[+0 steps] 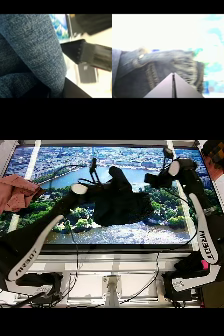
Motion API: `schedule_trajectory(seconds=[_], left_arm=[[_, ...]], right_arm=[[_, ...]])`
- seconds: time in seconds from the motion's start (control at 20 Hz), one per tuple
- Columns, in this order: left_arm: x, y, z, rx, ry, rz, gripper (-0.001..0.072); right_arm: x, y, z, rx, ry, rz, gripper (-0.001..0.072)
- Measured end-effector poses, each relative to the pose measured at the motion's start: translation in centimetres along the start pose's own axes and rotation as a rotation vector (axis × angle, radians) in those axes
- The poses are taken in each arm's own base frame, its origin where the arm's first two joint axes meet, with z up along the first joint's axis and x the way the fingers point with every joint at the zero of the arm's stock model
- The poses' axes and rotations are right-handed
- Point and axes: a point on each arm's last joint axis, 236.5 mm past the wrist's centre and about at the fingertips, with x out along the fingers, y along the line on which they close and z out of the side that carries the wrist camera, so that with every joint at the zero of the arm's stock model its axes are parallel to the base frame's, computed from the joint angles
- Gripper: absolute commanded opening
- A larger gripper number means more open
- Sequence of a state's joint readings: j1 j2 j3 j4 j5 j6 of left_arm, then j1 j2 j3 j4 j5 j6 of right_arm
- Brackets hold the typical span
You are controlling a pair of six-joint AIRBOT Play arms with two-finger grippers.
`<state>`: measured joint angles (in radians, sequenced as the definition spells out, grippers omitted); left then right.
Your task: Fold the clothes and pants, and hang the long-sleeved shirts on hangers.
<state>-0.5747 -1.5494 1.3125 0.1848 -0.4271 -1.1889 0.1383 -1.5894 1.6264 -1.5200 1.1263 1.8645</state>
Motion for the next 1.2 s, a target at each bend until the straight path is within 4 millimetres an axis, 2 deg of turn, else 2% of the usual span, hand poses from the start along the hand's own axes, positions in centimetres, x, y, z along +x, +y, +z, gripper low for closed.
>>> schedule_trajectory(seconds=[0.05,0.1,0.15,0.4,0.6,0.65,0.7,0.75,0.85,0.95,1.1,1.2], left_arm=[[0.7,-0.3,-0.3,-0.008,-0.031,0.008,0.0423],[1.2,-0.7,-0.7,-0.015,-0.059,0.015,0.0607],[1.6,-1.1,-1.2,-0.017,-0.074,0.017,0.0652],[2.4,-2.6,-2.8,-0.011,-0.101,0.015,0.0642],[1.3,-4.1,-1.5,0.062,-0.133,0.001,0.0639],[0.7,-4.2,-0.8,0.129,-0.146,0.006,0.0519],[0.2,-4.3,0.0,0.207,-0.154,0.016,0.0224],[-0.3,-4.1,0.7,0.279,-0.156,0.027,0.0027],[-1.1,-2.9,1.7,0.391,-0.131,0.057,0.003],[-1.5,-0.9,2.4,0.441,-0.091,0.091,0.0029],[-1.2,3.5,3.2,0.454,-0.051,0.163,0.0028],[-0.4,6.4,2.9,0.428,-0.022,0.205,0.0027]], right_arm=[[-0.3,-0.8,0.2,0.013,-0.004,-0.007,0.0032],[-0.5,-1.4,0.5,0.025,-0.007,-0.012,0.0032],[-0.8,-1.8,0.6,0.032,-0.008,-0.017,0.0032],[-1.1,-3.0,0.5,0.012,0.0,-0.033,0.0032],[-1.2,-3.2,0.3,-0.024,0.013,-0.038,0.0032],[-1.2,-3.3,0.1,-0.04,0.019,-0.04,0.0032],[-1.2,-3.3,0.0,-0.056,0.024,-0.041,0.0032],[-1.2,-3.4,-0.1,-0.071,0.031,-0.042,0.0032],[-1.3,-3.4,-0.4,-0.095,0.043,-0.044,0.0032],[-1.2,-3.3,-0.5,-0.109,0.048,-0.04,0.0032],[-1.2,-2.5,-0.8,-0.125,0.055,-0.021,0.0032],[-1.3,-2.1,-0.9,-0.139,0.057,-0.01,0.0032]])
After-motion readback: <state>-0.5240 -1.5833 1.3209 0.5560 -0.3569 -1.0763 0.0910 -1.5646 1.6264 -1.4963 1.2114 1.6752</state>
